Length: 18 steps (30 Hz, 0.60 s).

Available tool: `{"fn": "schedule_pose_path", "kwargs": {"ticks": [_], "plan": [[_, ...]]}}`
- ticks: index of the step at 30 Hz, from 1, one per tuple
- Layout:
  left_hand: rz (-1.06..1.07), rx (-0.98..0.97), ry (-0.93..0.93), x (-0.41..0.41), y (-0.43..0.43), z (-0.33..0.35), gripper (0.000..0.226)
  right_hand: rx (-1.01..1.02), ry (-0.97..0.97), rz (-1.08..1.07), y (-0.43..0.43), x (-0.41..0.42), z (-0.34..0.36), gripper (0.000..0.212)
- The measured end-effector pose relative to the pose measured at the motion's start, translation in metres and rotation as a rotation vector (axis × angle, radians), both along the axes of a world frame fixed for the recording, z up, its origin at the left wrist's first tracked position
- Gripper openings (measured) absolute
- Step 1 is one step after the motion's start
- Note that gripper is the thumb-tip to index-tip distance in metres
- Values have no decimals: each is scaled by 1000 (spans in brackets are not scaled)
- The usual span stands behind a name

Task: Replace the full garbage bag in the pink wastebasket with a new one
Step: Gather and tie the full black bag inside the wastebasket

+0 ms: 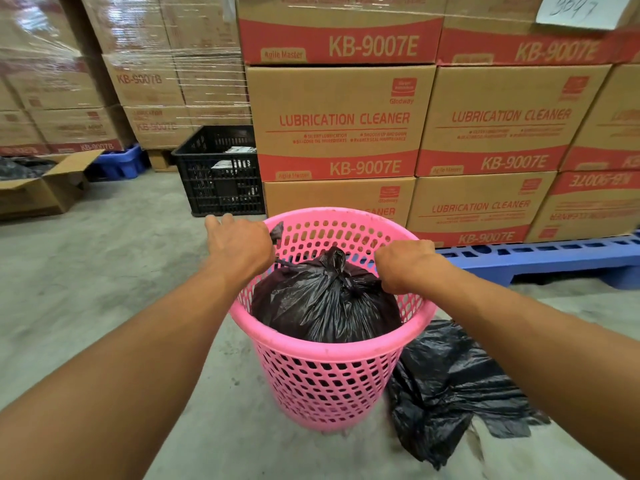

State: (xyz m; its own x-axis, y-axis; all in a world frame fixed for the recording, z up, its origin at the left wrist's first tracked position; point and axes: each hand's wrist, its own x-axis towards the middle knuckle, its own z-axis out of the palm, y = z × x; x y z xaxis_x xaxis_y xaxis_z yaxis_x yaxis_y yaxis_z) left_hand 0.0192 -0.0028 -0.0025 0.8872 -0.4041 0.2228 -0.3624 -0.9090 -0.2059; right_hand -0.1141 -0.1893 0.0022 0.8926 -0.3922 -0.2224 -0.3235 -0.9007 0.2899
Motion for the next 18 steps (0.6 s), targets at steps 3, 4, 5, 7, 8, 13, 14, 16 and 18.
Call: {"fn": "schedule_pose_path", "kwargs": {"ticks": [3, 4, 5, 7, 8, 13, 14, 16, 18], "plan": [[15, -517, 434, 3, 1, 21, 25, 119, -50, 44, -8, 7, 20, 16], [12, -794, 684, 2, 0, 27, 30, 170, -65, 40, -12, 11, 28, 24], [4, -1007, 873, -2, 0, 31, 36, 285, -91, 6, -14, 15, 35, 29], [-46, -1208, 1065, -10, -5, 35, 43, 713, -208, -147, -14, 22, 43, 29], [-76, -1268, 1120, -14, -9, 34, 44, 926, -257, -231, -12, 24, 44, 26], [-212, -1306, 1193, -25, -31, 26, 25, 1112, -272, -315, -5, 22, 47, 9], [-240, -1296, 1188, -28, -32, 23, 19, 1052, -312, -311, -8, 23, 49, 10], [-256, -1335, 1132, -32, -34, 19, 23, 984, -435, -352, -15, 25, 53, 8], [-235, -1443, 1085, -35, -35, 16, 23, 1023, -575, -411, -19, 24, 57, 7]]}}
